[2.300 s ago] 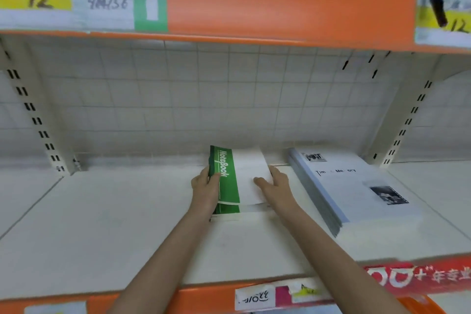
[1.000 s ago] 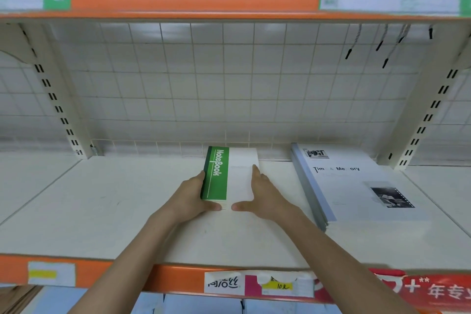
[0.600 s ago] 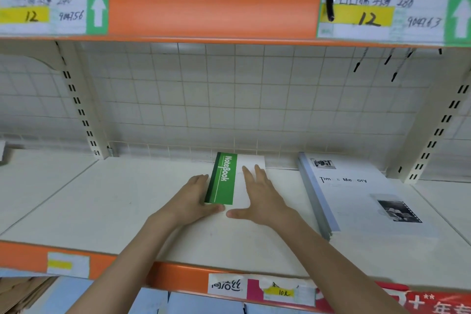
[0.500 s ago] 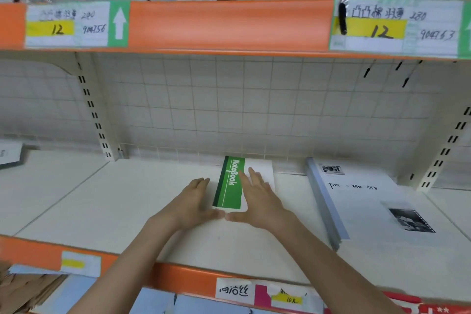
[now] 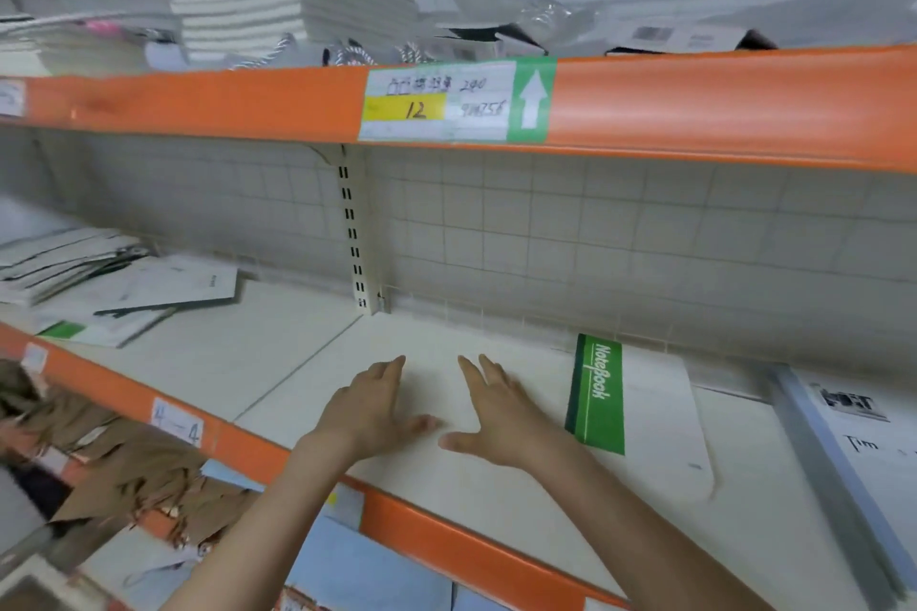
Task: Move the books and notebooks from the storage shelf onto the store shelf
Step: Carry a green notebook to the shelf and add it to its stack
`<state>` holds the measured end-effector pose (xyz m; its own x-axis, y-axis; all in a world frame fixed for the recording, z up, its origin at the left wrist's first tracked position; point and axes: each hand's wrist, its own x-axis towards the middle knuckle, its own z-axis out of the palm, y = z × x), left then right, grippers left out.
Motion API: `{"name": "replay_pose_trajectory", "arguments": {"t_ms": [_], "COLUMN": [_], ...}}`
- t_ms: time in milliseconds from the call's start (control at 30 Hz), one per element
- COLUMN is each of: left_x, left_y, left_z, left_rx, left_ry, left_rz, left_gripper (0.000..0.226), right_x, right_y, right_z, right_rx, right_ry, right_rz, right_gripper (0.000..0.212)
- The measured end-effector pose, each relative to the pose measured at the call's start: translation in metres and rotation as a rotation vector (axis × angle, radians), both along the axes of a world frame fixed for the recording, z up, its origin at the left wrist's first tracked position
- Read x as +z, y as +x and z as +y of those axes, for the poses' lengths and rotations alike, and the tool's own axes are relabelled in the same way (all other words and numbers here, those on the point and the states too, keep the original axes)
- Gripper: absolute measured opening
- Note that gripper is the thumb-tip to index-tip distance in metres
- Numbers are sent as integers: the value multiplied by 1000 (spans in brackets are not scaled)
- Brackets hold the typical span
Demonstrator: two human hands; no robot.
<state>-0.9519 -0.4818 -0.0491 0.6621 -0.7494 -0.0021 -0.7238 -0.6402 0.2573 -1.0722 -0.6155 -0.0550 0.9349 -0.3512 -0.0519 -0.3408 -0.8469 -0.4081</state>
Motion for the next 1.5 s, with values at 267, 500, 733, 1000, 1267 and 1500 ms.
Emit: {"name": "replay_pose_trajectory", "arguments": {"t_ms": [267,500,733,1000,1267,1500], "left_x": [2,6,9,18,10,12], "left_y": [86,169,252,310,343,404], "left_z": [69,140,228,277,306,313], "left_rx": [123,198,261,272,299,296], "left_ry": [26,1,-26,-38,-25,-68], "left_rz": [-47,3,5,-9,-47,-23], "left_gripper": [97,88,94,83,81,70], "right_x": [4,19,12,13,15,13], "right_y": [101,196,293,353,407,467], "right_z": [54,114,195,253,277,288], "right_rx": [83,157,246,251,254,268], "right_ry": [-67,-100,-129,-143,-125,-139], "right_rz": [59,92,52,-5,-31,-60], "right_gripper": [99,90,82,72,70,64]}}
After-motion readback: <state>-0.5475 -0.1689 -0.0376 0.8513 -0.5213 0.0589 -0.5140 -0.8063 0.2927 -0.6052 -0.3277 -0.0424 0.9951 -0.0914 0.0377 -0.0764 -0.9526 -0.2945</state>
